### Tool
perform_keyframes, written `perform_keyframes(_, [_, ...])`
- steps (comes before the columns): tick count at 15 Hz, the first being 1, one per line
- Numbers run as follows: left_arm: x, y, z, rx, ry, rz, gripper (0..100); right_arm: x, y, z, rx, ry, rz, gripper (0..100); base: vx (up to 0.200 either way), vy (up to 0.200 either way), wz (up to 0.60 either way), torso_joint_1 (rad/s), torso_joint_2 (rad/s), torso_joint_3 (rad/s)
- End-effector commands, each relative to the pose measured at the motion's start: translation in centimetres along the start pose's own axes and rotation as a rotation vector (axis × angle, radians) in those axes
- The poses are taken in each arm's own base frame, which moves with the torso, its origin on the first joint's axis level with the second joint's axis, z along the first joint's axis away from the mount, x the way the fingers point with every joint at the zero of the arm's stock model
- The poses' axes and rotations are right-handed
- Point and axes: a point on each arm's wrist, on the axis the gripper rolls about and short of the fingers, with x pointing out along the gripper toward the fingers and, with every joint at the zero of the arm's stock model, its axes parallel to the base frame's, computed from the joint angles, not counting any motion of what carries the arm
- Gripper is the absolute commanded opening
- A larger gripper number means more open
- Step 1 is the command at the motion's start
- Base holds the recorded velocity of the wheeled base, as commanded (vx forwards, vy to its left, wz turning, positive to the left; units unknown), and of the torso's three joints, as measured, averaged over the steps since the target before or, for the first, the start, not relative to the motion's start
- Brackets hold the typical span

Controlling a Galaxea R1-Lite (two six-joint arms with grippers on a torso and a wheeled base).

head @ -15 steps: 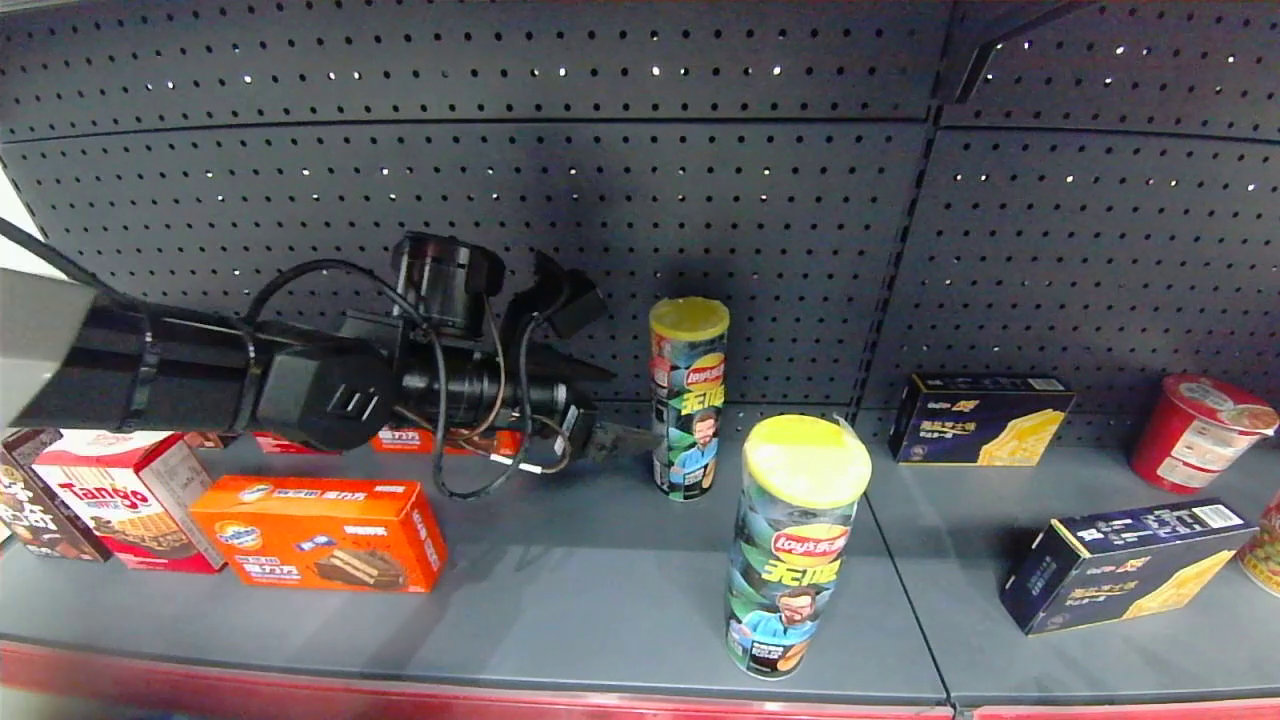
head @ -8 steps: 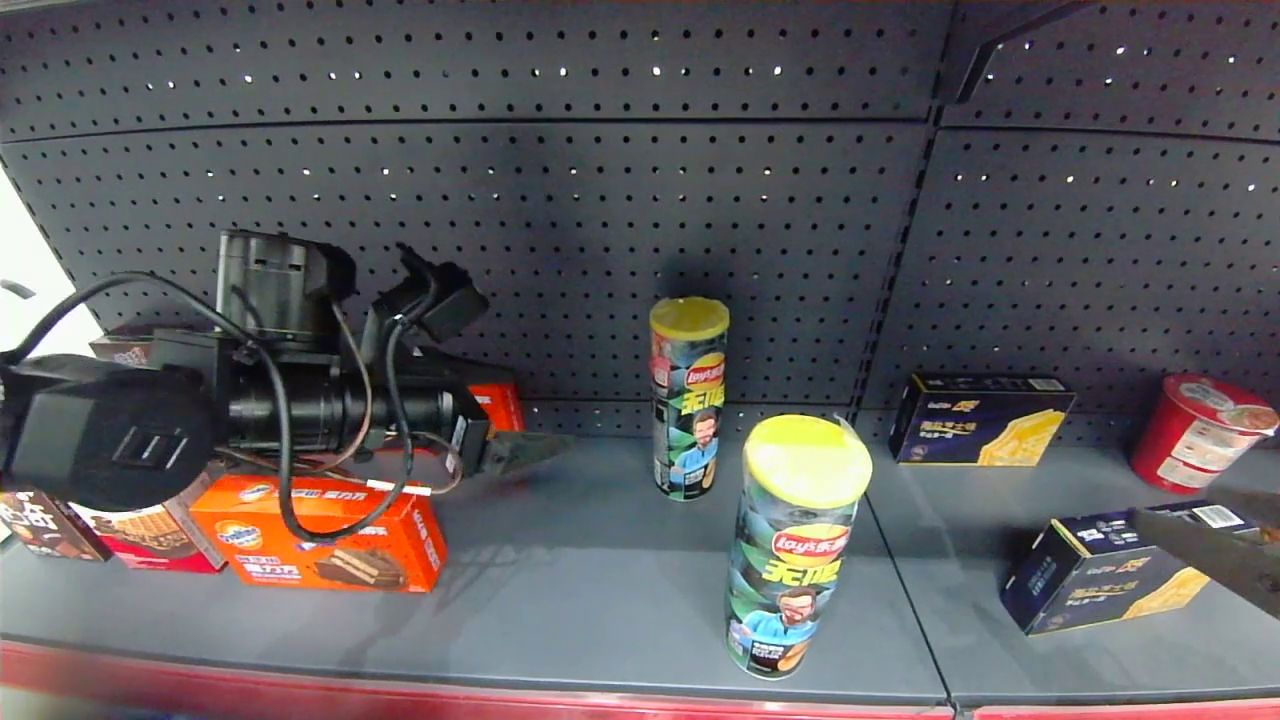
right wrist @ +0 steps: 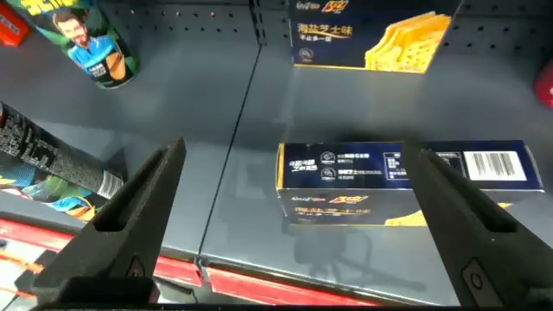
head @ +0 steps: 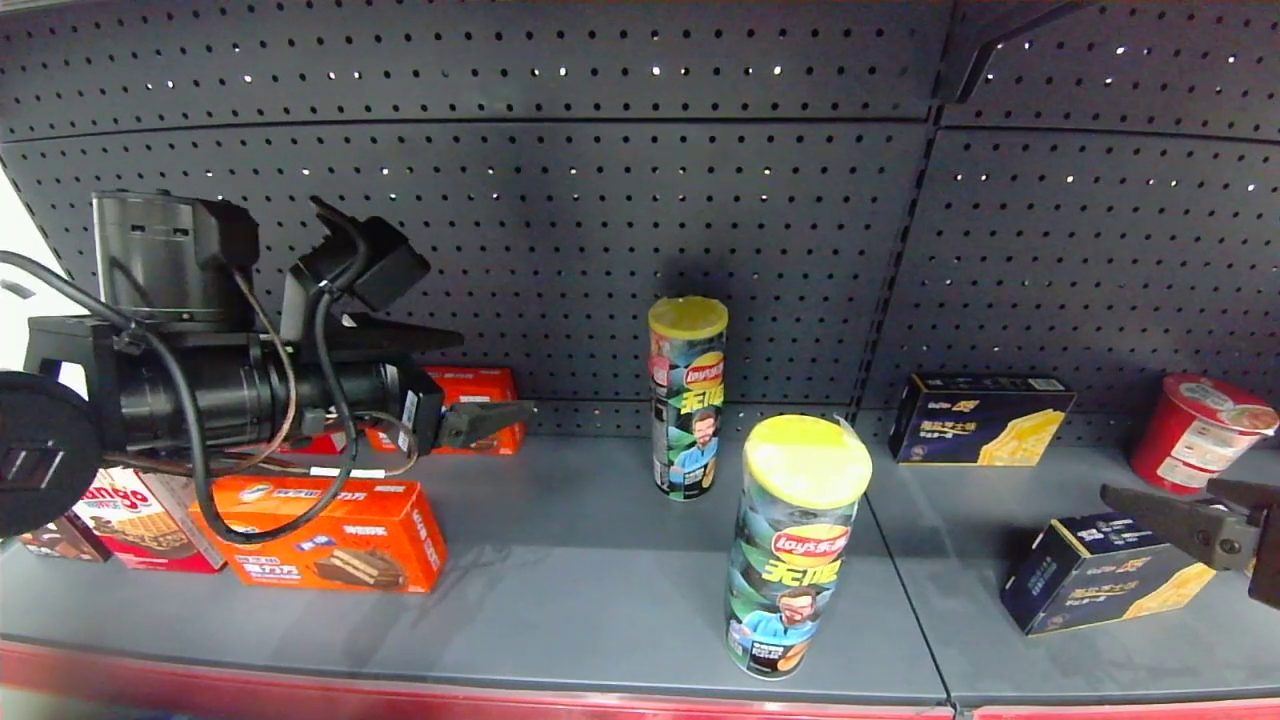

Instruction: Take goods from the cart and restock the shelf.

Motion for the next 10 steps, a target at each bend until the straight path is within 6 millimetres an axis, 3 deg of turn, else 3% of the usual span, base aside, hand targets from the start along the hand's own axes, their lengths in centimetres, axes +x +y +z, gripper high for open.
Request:
perform_keyframes(1, [-2.1,-0.6,0.9,0.016,-0.04,0.015,100,0.9,0.4,0.7,-0.009,0.009,0.028,100,0.0,0.0,0.0,0.0,0.0,0.0])
perform_keyframes(3, [-4.0,-1.6,0.3,0.001,-0.039,0.024,100,2.2,1.5,0.9,-0.03,0.047,0.085,100,0.0,0.0,0.0,0.0,0.0,0.0])
perform_keyframes(4, [-4.0,-1.6,0.3,0.001,-0.039,0.024,100,2.2,1.5,0.9,-0.03,0.047,0.085,100,0.0,0.0,0.0,0.0,0.0,0.0])
perform_keyframes(5, [-5.8,-2.2,0.4,-0.001,-0.063,0.04,100,3.9,2.8,1.4,-0.053,0.081,0.134,100,0.0,0.0,0.0,0.0,0.0,0.0])
perform_keyframes(10, [-8.3,-1.6,0.2,-0.005,-0.083,0.129,100,5.7,4.4,1.1,-0.154,0.128,0.206,100,0.0,0.0,0.0,0.0,0.0,0.0])
